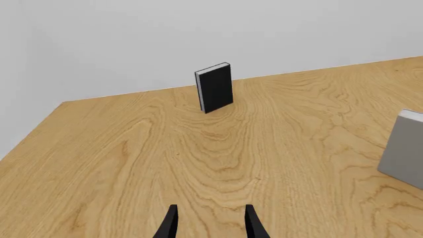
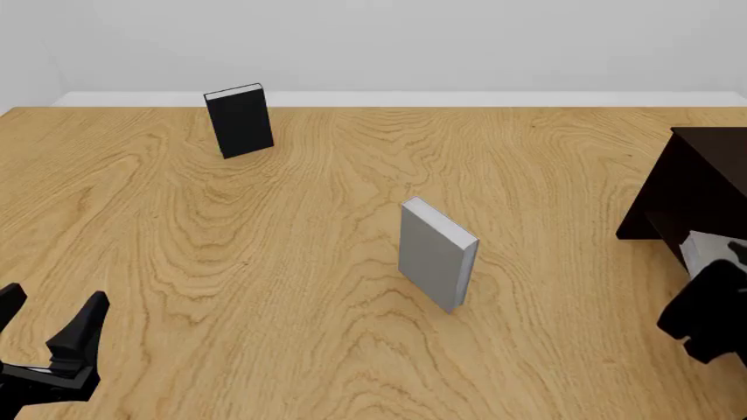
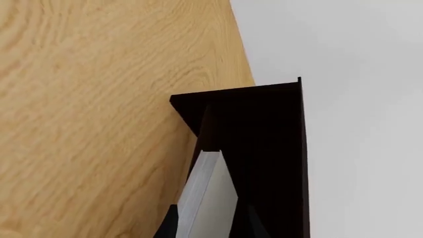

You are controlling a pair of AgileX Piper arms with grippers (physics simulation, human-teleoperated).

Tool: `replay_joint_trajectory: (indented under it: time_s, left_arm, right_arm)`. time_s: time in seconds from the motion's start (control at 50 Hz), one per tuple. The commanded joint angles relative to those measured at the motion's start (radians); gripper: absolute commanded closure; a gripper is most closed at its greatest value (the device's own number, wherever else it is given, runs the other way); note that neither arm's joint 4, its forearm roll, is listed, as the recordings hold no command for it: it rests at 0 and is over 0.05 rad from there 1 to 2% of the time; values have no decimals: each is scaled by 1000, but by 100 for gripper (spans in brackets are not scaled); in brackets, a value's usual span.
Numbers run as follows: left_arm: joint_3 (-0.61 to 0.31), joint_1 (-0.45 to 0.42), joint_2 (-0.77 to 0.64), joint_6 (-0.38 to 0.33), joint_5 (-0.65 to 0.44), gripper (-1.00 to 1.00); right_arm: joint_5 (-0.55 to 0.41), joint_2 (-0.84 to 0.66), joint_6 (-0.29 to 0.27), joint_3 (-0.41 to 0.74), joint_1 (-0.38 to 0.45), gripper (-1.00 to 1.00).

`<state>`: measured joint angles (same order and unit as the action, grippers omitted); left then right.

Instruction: Pick up the book on the right and place it on the cabinet shelf.

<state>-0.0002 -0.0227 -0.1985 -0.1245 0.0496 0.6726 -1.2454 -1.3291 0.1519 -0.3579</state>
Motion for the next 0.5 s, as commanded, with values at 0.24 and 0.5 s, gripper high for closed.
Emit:
replay_joint_trajectory:
  time_s: [0.24, 0.5]
  left_arm:
    - [0, -7, 29, 3, -32, -100]
    - [0, -5, 29, 4, -32, -100]
  right_arm:
    - [-62, 27, -47, 51, 86, -100]
    - [-84, 29, -37, 78, 145, -100]
